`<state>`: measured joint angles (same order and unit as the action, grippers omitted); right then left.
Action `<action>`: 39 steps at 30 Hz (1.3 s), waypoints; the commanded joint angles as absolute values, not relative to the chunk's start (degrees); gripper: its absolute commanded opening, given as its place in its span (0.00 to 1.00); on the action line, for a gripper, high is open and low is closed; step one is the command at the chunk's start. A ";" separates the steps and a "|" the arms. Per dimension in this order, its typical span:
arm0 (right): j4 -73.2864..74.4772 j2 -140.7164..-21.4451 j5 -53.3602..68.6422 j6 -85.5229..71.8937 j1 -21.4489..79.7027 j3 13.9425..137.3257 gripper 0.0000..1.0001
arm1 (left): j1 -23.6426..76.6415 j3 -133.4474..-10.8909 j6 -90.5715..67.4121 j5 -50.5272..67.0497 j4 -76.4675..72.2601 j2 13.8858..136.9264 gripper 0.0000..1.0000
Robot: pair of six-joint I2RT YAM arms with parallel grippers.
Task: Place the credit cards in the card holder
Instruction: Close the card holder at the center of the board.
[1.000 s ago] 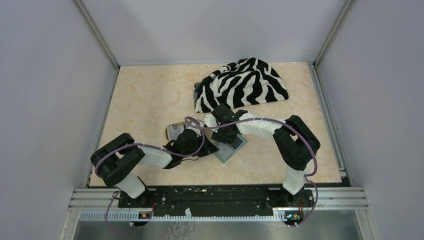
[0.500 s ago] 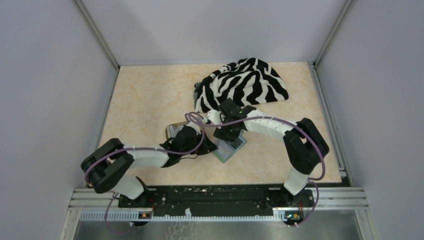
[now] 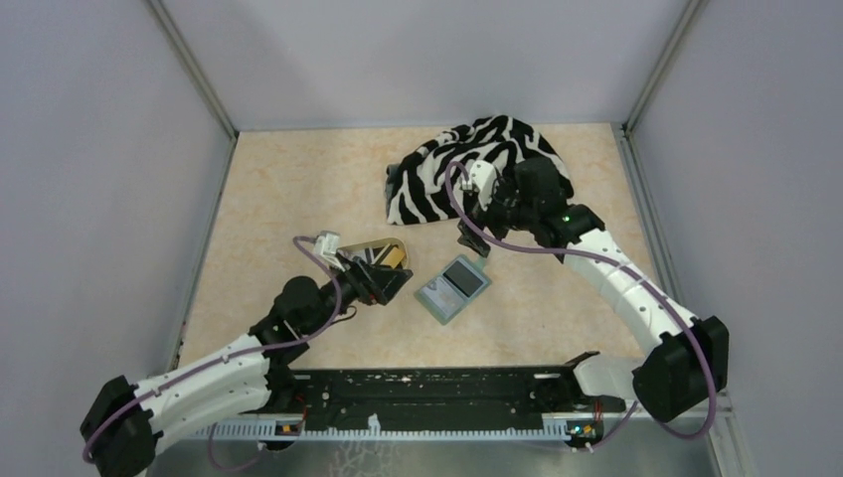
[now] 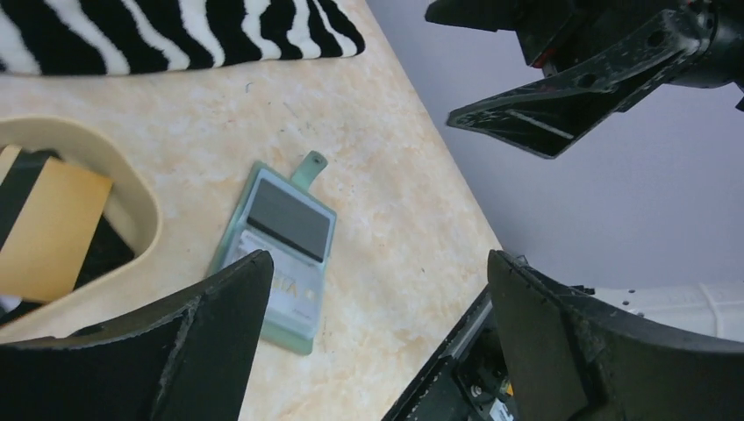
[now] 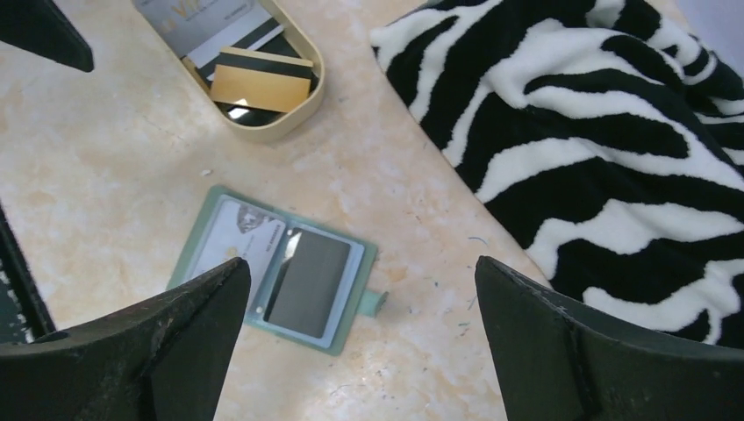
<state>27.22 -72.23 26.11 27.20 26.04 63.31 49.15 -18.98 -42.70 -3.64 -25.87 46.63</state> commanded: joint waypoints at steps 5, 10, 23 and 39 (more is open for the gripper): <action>22.69 -75.65 38.50 19.89 22.10 56.23 0.98 | 49.39 1.22 -56.56 -7.75 -41.48 34.40 0.98; 24.10 -82.78 38.77 18.58 16.51 55.71 0.89 | 49.39 -0.91 -61.31 -2.37 -35.11 39.65 0.98; 26.31 -95.07 33.77 18.00 14.38 58.60 0.66 | 50.99 -10.64 -71.07 2.49 -40.74 72.67 0.78; 25.65 -100.25 35.04 15.39 14.90 59.48 0.37 | 53.53 -15.93 -78.10 -4.99 -42.82 87.55 0.76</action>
